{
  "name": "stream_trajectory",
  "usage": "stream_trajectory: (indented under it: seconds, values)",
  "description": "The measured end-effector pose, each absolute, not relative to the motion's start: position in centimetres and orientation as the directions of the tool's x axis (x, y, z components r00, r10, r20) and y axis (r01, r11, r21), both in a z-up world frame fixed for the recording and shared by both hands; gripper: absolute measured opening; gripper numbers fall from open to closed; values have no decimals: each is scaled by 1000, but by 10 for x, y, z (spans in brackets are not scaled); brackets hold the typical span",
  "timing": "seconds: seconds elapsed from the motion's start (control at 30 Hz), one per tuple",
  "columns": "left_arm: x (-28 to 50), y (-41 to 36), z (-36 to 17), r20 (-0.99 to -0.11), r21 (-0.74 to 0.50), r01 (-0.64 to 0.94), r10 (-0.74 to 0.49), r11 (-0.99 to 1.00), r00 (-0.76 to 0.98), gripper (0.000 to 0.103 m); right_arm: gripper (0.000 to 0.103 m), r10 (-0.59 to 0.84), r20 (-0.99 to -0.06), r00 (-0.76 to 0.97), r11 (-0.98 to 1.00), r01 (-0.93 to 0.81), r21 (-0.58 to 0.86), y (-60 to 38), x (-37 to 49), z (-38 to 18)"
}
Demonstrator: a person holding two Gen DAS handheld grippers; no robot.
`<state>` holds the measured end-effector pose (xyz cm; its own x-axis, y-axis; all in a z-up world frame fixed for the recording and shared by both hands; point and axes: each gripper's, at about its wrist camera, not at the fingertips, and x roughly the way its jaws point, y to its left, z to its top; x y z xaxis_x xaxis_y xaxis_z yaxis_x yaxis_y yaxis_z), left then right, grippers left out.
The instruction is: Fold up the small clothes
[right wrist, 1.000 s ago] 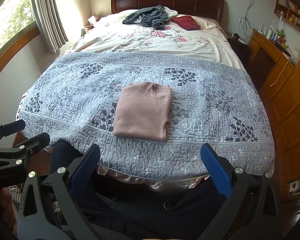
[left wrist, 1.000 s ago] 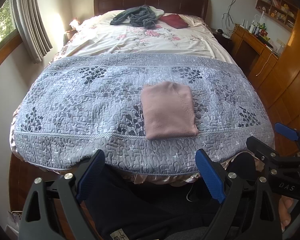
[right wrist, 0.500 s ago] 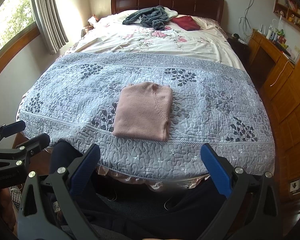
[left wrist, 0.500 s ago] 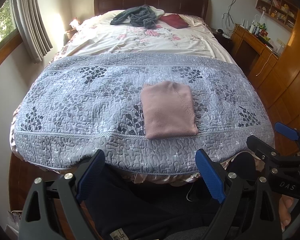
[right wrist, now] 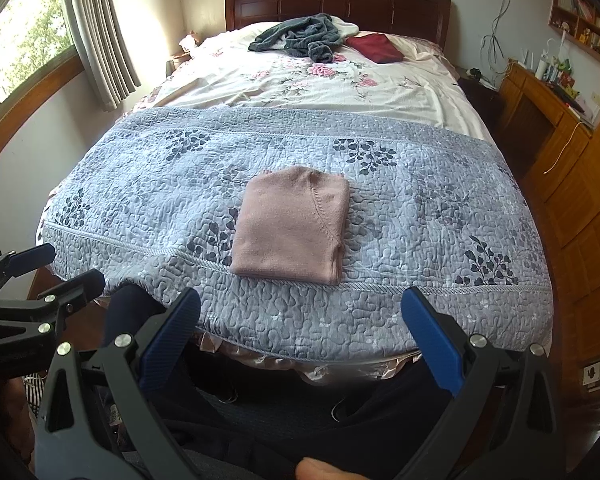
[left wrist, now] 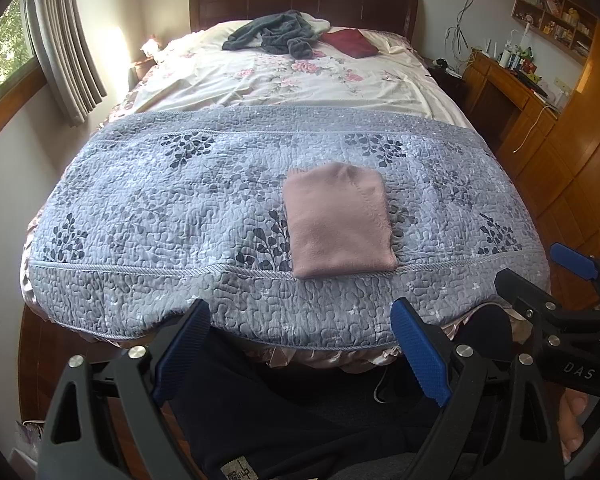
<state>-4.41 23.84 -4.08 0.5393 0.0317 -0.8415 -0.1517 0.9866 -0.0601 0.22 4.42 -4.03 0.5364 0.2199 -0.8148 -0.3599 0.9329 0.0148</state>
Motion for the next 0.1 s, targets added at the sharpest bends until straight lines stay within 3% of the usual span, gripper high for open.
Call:
stream_trajectory:
  seconds: [0.1]
  values:
    - [-45, 238, -40, -841, -60, -152, 32, 987, 540, 92, 100, 222, -812, 540, 933, -359, 16, 45, 2, -39]
